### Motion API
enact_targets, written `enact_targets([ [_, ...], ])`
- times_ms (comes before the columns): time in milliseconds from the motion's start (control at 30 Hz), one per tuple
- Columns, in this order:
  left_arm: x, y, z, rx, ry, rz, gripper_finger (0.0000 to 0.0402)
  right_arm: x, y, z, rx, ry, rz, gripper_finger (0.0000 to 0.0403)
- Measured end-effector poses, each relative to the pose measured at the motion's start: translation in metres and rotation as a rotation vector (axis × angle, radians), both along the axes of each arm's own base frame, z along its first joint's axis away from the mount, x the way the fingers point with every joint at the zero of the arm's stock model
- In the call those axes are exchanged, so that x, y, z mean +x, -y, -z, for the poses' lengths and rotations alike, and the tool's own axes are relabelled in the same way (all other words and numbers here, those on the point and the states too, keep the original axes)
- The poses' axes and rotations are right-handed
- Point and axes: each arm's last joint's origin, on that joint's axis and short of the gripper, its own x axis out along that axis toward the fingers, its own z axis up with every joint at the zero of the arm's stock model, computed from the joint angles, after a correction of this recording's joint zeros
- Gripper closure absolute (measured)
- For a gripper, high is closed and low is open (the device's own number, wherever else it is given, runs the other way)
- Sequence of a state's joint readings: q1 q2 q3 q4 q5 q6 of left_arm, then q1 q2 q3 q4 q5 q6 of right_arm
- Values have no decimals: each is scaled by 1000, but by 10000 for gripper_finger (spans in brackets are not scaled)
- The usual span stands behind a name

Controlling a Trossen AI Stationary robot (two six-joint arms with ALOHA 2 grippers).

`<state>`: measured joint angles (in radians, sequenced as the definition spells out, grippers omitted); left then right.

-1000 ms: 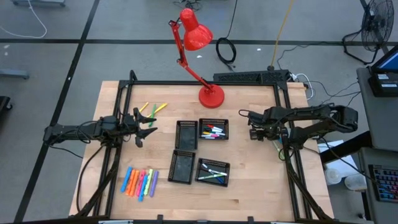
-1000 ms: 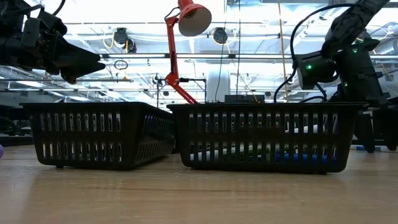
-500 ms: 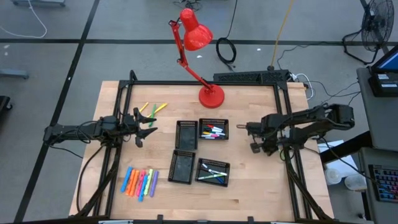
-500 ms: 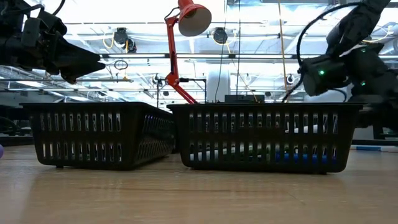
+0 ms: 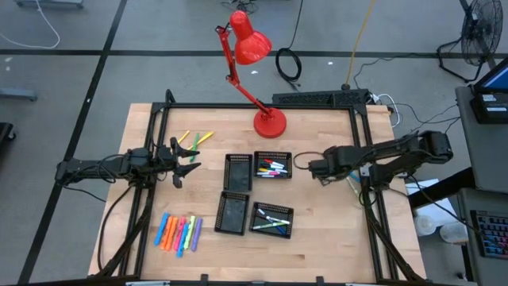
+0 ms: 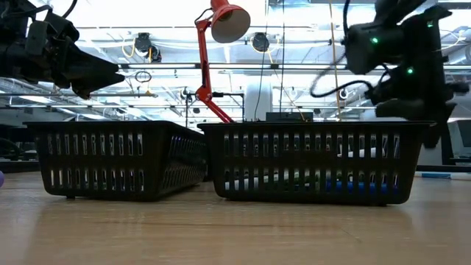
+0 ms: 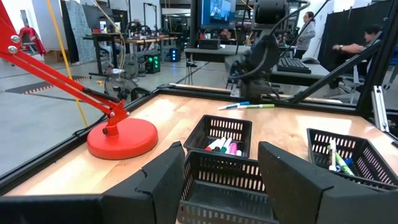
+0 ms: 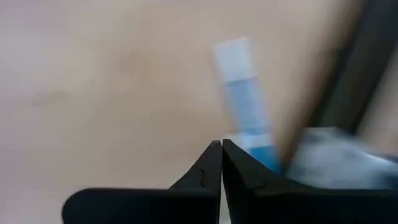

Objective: Pick & Place Markers
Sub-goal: Put the green marker pen into the bottom right black bin

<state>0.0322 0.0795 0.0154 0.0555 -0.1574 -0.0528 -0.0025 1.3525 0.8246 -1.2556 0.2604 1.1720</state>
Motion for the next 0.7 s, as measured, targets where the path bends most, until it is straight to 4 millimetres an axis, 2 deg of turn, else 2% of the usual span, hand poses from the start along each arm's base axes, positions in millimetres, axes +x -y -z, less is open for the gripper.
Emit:
enact_targets([
  [67, 0, 0, 0, 0, 0, 0, 192, -7, 7, 0, -86, -71, 88, 403],
  [133, 0, 0, 0, 0, 0, 0, 192, -16, 14, 7, -96, -160, 194, 403],
  [267, 0, 0, 0, 0, 0, 0, 192, -25, 23, 31, 103, -301, 264, 403],
  [500, 0, 0, 0, 0, 0, 1, 192, -9, 27, 48, 318, -407, 285, 403],
  [700, 0, 0, 0, 0, -1, 1, 192, 1, 24, 72, 326, -456, 282, 403],
])
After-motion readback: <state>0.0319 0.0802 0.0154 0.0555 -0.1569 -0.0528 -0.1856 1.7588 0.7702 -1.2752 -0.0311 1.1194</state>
